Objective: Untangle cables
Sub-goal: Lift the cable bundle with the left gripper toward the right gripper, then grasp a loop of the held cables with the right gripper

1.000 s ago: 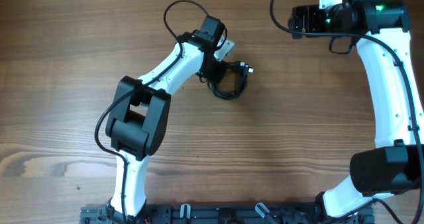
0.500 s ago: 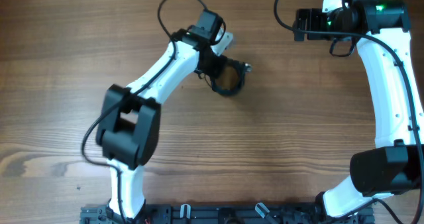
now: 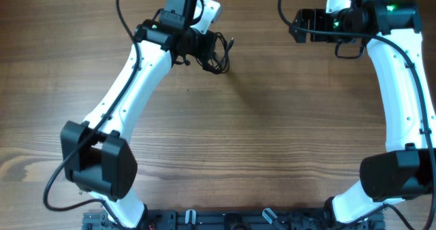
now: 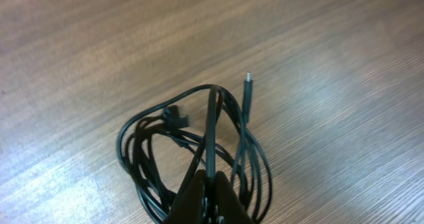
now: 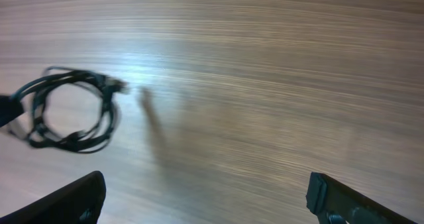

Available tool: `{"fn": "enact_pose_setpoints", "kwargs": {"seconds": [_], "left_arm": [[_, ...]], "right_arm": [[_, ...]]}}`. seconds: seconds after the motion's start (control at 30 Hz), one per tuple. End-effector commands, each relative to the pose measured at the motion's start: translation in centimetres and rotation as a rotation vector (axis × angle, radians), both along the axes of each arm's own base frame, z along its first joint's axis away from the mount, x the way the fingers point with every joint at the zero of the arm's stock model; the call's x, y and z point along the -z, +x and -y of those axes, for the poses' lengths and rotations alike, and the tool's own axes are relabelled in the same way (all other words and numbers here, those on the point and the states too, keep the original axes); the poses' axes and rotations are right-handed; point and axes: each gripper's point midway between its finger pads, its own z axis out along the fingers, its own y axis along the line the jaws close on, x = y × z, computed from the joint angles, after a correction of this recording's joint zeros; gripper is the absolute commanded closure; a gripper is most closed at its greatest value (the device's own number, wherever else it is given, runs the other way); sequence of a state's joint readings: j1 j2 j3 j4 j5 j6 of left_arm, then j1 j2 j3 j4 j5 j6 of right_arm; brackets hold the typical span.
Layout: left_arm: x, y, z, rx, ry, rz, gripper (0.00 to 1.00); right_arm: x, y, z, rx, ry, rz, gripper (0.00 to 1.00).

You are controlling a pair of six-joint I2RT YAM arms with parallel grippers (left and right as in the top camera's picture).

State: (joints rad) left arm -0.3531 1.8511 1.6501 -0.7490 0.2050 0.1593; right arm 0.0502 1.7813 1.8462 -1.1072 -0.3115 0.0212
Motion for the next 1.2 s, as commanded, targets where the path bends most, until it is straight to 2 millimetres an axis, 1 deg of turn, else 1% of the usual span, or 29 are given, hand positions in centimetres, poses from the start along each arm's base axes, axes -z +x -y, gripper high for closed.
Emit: {"fn": "enact_pose_setpoints", "kwargs": {"seconds": [0.0, 0.1, 0.23, 0.33, 0.47, 0.5, 0.57, 0.67, 0.77, 0.8, 0.87, 0.93, 0.97, 1.0, 1.03, 1.07, 1.1, 1.13, 1.17], "left_arm": [[-3.6, -0.4, 0.4, 0.018, -0.072, 0.068, 0.96], [-4.4, -0.5, 0.4, 0.018, -0.079, 0.087, 0.96], [-5.1, -0.5, 0.4, 0.019, -0.085, 0.106, 0.96], [-5.7, -0.4, 0.4, 0.019, -0.091, 0.123, 0.96], [-6.6, -0.3, 0.5, 0.019, -0.098, 0.143, 0.96], [-7.2, -0.2, 0.5, 0.019, -0.101, 0.155, 0.96], [-8.0, 0.1, 0.3, 0.010, -0.101, 0.176, 0.96], [-9.8, 0.7, -0.4, -0.013, -0.097, 0.223, 0.96], [-11.8, 0.7, -0.9, -0.024, -0.106, 0.260, 0.96], [-12.1, 0.8, -1.2, -0.034, -0.104, 0.269, 0.96], [-12.0, 1.1, -1.9, -0.050, -0.101, 0.267, 0.96], [-11.0, 1.3, -2.9, -0.067, -0.092, 0.228, 0.96], [-10.7, 1.3, -3.1, -0.071, -0.095, 0.219, 0.96], [-11.0, 1.3, -3.0, -0.071, -0.122, 0.215, 0.96], [-11.9, 1.0, -2.6, -0.051, -0.162, 0.218, 0.96], [-12.9, 0.6, -1.9, -0.019, -0.198, 0.226, 0.96], [-14.0, 0.3, -1.5, 0.002, -0.223, 0.243, 0.96], [-15.0, 0.2, -1.4, 0.010, -0.236, 0.266, 0.96], [-15.6, 0.1, -1.5, 0.011, -0.239, 0.279, 0.96]], "right_arm": [[0.9, -0.3, -2.8, -0.103, 0.149, -0.044, 0.00], [1.6, -0.2, -4.0, -0.137, 0.204, -0.073, 0.00], [3.4, 0.0, -5.4, -0.161, 0.207, -0.116, 0.00], [5.1, 0.1, -7.1, -0.195, 0.204, -0.152, 0.00], [6.3, 0.2, -8.9, -0.207, 0.211, -0.178, 0.00], [6.6, 0.4, -9.4, -0.200, 0.214, -0.184, 0.00], [7.0, 0.5, -10.0, -0.196, 0.221, -0.191, 0.00], [7.6, 0.5, -10.7, -0.208, 0.221, -0.199, 0.00], [7.6, 0.5, -11.1, -0.214, 0.219, -0.197, 0.00], [7.6, 0.6, -11.0, -0.210, 0.219, -0.195, 0.00], [7.6, 0.8, -10.8, -0.180, 0.215, -0.198, 0.00], [7.8, 1.0, -10.5, -0.152, 0.203, -0.202, 0.00], [7.9, 1.1, -10.3, -0.132, 0.199, -0.208, 0.00], [7.9, 1.1, -10.3, -0.127, 0.199, -0.209, 0.00], [7.8, 1.1, -10.5, -0.135, 0.206, -0.208, 0.00], [7.5, 0.9, -11.1, -0.175, 0.229, -0.199, 0.00], [6.8, 0.5, -12.1, -0.260, 0.273, -0.177, 0.00], [5.9, -0.2, -13.3, -0.355, 0.336, -0.154, 0.00], [4.8, -0.9, -14.4, -0.435, 0.410, -0.135, 0.00]]}}
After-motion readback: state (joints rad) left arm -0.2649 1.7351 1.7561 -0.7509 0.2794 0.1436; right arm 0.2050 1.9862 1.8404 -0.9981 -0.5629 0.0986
